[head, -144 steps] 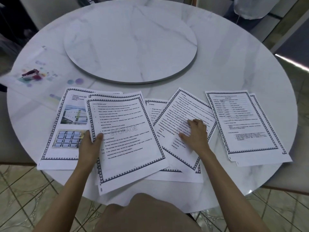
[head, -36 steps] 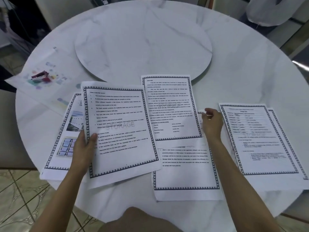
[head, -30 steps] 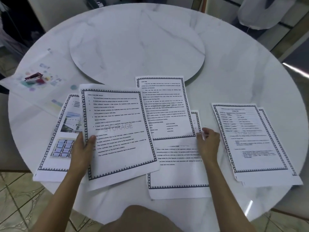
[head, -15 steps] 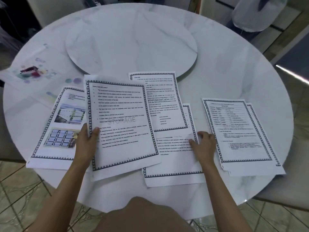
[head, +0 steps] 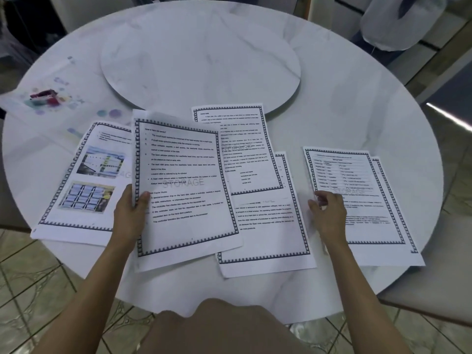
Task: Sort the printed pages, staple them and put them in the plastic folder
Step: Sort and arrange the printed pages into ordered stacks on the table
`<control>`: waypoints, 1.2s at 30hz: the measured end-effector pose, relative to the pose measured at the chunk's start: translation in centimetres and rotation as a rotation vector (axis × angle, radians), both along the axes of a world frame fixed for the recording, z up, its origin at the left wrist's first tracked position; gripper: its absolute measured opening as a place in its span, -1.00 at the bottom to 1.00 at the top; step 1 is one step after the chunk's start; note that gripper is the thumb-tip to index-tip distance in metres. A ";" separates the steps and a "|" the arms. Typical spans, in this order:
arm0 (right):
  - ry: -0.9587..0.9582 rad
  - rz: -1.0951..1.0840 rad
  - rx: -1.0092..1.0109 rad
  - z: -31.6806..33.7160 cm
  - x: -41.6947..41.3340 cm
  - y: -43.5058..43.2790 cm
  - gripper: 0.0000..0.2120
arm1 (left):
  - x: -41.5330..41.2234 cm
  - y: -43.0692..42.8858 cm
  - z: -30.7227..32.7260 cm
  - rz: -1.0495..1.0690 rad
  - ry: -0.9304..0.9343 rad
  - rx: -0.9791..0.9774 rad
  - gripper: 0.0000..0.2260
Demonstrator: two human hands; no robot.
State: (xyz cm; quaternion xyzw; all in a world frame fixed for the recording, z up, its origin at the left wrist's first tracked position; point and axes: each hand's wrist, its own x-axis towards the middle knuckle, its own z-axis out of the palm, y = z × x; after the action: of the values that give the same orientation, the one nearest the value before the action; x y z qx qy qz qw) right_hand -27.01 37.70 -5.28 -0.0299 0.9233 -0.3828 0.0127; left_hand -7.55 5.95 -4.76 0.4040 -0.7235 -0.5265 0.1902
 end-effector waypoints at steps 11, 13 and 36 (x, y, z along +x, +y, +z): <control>-0.039 0.044 0.182 -1.4 -0.9 2.0 -0.63 | -0.2 -0.2 -0.6 0.015 -0.034 0.005 -0.68; -0.068 0.046 0.186 -1.5 -0.8 2.1 -0.62 | -0.3 -0.1 -0.5 0.014 -0.024 0.010 -0.68; -0.035 -0.045 0.229 -0.6 -1.4 4.5 -0.67 | 0.6 -1.1 -0.5 0.037 -0.064 0.010 -0.69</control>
State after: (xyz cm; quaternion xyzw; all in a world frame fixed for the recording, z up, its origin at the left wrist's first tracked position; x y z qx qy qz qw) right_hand -28.37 42.25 -5.90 -0.0008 0.9610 -0.2754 0.0237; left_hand -6.95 4.89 -5.23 0.4346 -0.7190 -0.5134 0.1747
